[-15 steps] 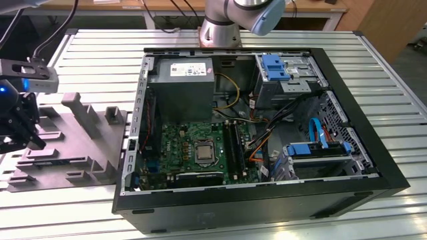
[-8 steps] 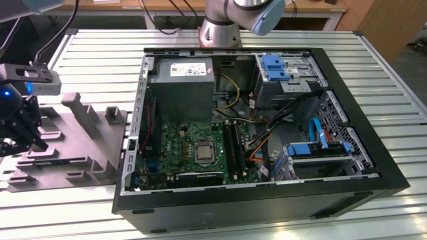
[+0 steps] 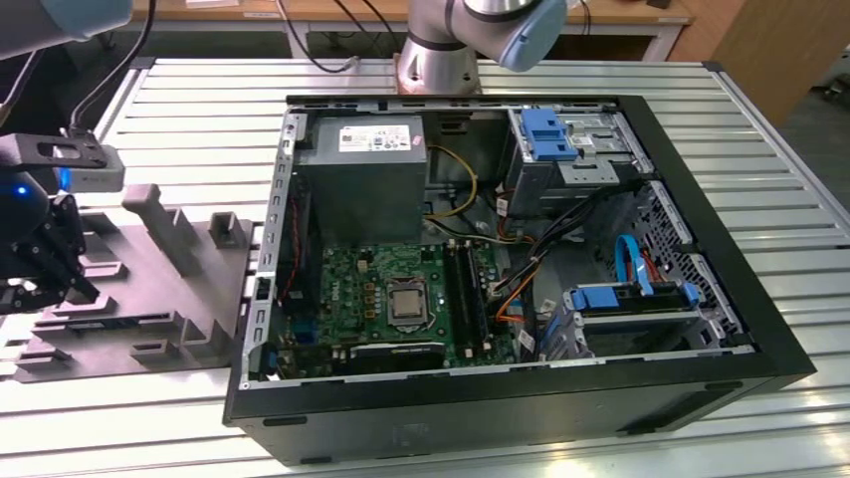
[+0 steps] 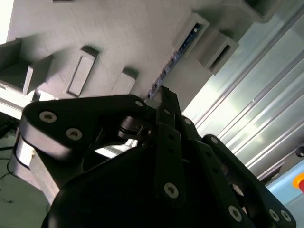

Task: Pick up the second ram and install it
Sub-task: 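Pick up the second ram and move it above second insertion slot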

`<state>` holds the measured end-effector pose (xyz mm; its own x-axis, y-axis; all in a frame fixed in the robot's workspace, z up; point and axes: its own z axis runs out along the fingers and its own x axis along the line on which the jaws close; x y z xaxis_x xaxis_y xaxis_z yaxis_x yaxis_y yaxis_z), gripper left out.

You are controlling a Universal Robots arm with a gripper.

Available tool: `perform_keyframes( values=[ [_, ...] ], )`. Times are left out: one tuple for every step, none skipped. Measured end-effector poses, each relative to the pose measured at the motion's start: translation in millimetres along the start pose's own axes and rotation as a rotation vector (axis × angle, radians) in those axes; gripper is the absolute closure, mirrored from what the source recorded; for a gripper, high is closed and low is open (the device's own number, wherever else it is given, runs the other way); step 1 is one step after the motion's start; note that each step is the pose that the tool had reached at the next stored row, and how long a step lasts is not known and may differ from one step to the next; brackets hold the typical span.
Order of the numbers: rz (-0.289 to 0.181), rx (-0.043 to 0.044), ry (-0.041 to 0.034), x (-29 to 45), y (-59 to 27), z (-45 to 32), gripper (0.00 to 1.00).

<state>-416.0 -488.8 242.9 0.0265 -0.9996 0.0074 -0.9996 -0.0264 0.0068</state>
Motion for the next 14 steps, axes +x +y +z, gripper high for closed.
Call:
perform_keyframes(
  values=[
    [0.001, 0.0003, 0.0001, -0.1, 0.7, 0.9, 0.90],
    [0.007, 0.0002, 0.0001, -0.1, 1.2, 1.5, 0.90],
    [0.015, 0.0002, 0.0001, -0.1, 1.6, 2.1, 0.90],
    [0.025, 0.0001, 0.0000, -0.2, 1.9, 2.6, 0.90],
    [0.038, 0.0001, -0.0001, -0.2, 2.0, 3.2, 0.90],
    [0.052, -0.0003, 0.0000, -0.2, 2.2, 3.5, 0.90],
    [0.062, -0.0003, -0.0001, -0.2, 2.3, 3.9, 0.90],
    [0.065, -0.0004, -0.0001, -0.2, 2.5, 4.3, 0.90],
    [0.067, 0.0001, -0.0003, -0.3, 3.2, 4.8, 0.90],
    [0.067, 0.0017, -0.0003, -0.3, 4.1, 5.4, 0.90],
    [0.068, 0.0042, -0.0002, -0.2, 5.3, 6.1, 0.90],
    [0.068, 0.0071, -0.0003, -0.2, 6.6, 6.7, 0.90],
    [0.068, 0.0100, -0.0002, -0.2, 7.8, 7.1, 0.90],
    [0.068, 0.0125, -0.0003, -0.3, 8.6, 7.4, 0.90]
  ],
)
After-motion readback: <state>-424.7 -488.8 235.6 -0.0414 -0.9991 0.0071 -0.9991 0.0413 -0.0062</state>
